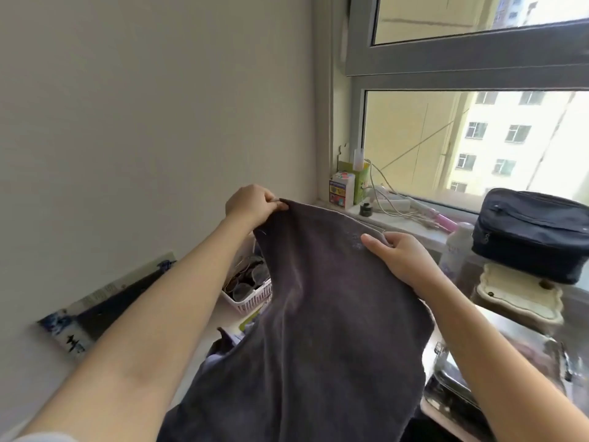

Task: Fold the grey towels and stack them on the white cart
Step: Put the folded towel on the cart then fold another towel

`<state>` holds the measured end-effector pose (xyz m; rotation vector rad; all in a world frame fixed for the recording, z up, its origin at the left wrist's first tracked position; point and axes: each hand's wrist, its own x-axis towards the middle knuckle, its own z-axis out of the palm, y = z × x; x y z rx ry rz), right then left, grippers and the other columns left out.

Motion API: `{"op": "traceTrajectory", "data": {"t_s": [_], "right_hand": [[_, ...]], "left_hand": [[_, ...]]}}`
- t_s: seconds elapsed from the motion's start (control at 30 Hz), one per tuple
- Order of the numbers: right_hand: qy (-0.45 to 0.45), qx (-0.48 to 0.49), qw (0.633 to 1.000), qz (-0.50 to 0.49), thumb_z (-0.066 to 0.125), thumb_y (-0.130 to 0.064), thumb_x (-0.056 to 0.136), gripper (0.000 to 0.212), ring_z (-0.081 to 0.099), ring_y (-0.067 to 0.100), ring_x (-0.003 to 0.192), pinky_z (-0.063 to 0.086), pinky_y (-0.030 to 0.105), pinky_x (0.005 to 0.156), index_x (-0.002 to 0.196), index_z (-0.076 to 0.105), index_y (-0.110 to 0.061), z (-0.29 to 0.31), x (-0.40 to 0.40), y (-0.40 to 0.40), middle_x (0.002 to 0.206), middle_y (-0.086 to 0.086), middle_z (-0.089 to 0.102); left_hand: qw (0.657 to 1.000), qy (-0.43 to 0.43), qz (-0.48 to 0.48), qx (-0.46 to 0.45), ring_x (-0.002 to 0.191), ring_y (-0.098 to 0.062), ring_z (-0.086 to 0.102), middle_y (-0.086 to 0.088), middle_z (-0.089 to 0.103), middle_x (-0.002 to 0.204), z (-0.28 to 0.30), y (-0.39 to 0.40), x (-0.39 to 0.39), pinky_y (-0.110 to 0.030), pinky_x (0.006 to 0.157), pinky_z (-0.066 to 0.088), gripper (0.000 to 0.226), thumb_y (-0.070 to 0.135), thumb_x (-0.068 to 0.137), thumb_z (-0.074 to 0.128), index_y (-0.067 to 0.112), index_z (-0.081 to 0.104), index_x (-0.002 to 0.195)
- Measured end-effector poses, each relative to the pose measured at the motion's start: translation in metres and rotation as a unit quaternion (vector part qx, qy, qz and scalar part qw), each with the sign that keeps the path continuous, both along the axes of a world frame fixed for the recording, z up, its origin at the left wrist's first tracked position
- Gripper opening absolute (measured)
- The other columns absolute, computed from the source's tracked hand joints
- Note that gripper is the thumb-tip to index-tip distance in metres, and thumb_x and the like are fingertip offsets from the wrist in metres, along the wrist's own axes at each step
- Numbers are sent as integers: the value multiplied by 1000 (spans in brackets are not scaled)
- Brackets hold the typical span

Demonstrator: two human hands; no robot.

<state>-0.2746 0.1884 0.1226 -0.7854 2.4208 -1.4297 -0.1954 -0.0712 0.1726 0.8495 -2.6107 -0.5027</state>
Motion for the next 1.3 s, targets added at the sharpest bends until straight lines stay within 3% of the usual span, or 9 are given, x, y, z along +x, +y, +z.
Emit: {"op": "traceTrajectory", "data": {"t_s": [0.17, 0.27, 0.4, 0.63, 0.8, 0.93, 1.03, 1.2, 1.3], "right_hand": [[-54, -17, 991, 118, 55, -47, 90, 30, 67, 9, 62, 52, 21, 57, 81, 70, -22, -7, 57, -25, 72, -1, 72], [-54, -24, 983, 176, 54, -47, 90, 37, 68, 20, 72, 53, 31, 67, 92, 70, -14, -11, 104, -53, 83, 10, 72], [-58, -7, 966, 251, 53, -49, 90, 42, 61, 13, 65, 47, 28, 62, 87, 67, -9, -18, 178, -92, 74, 9, 67], [-110, 6, 925, 364, 52, -40, 92, 37, 55, 3, 57, 41, 13, 52, 71, 65, -13, -42, 347, -146, 60, -8, 61], [-179, 27, 909, 377, 51, -35, 94, 43, 62, 19, 77, 42, 10, 57, 95, 66, 5, -78, 438, -167, 87, 16, 69], [-223, 61, 892, 388, 53, -38, 92, 34, 63, 13, 83, 47, 22, 80, 88, 72, -11, -97, 505, -168, 93, 8, 72], [-203, 89, 868, 443, 54, -47, 89, 44, 66, 23, 89, 47, 38, 91, 84, 68, -6, -101, 547, -166, 85, 9, 71], [-246, 70, 810, 527, 53, -35, 93, 38, 44, 13, 66, 37, 25, 67, 71, 55, -4, -97, 623, -161, 68, 5, 48], [-152, 123, 829, 523, 53, -34, 94, 38, 38, 5, 51, 32, 17, 52, 61, 46, -17, -125, 667, -164, 55, -4, 43]], "left_hand": [[971, 79, -26, 226, 54, -12, 67, -1, 65, 72, -26, -22, 76, -19, 48, 47, 11, 28, 87, 67, 18, 69, 81], [934, 151, -10, 325, 73, -17, 70, -10, 69, 87, -40, -34, 140, -24, 59, 57, 13, 16, 91, 61, 5, 68, 94], [882, 229, 25, 411, 76, -21, 71, -11, 73, 83, -67, -51, 243, -31, 73, 59, 22, 6, 93, 54, -7, 64, 107], [889, 201, 112, 396, 74, -17, 71, -7, 74, 79, -96, -56, 472, -24, 69, 57, 21, 5, 93, 53, 4, 73, 84], [886, 145, 160, 410, 72, -12, 71, -3, 74, 75, -127, -50, 618, -19, 66, 56, 22, 0, 91, 55, 5, 73, 79], [869, 126, 204, 433, 76, -5, 69, 3, 74, 81, -170, -33, 723, -16, 74, 54, 12, -4, 81, 66, 6, 74, 82], [841, 202, 218, 452, 87, -8, 68, -3, 73, 97, -191, -20, 762, -18, 77, 52, 13, 2, 83, 64, -1, 71, 94], [739, 423, 259, 456, 88, -12, 62, -2, 68, 91, -196, -14, 782, -18, 77, 50, 20, 4, 91, 52, 4, 65, 107], [729, 410, 303, 457, 111, -21, 55, -7, 59, 117, -219, -15, 793, -37, 97, 46, 33, 15, 93, 51, 21, 56, 125]]}}
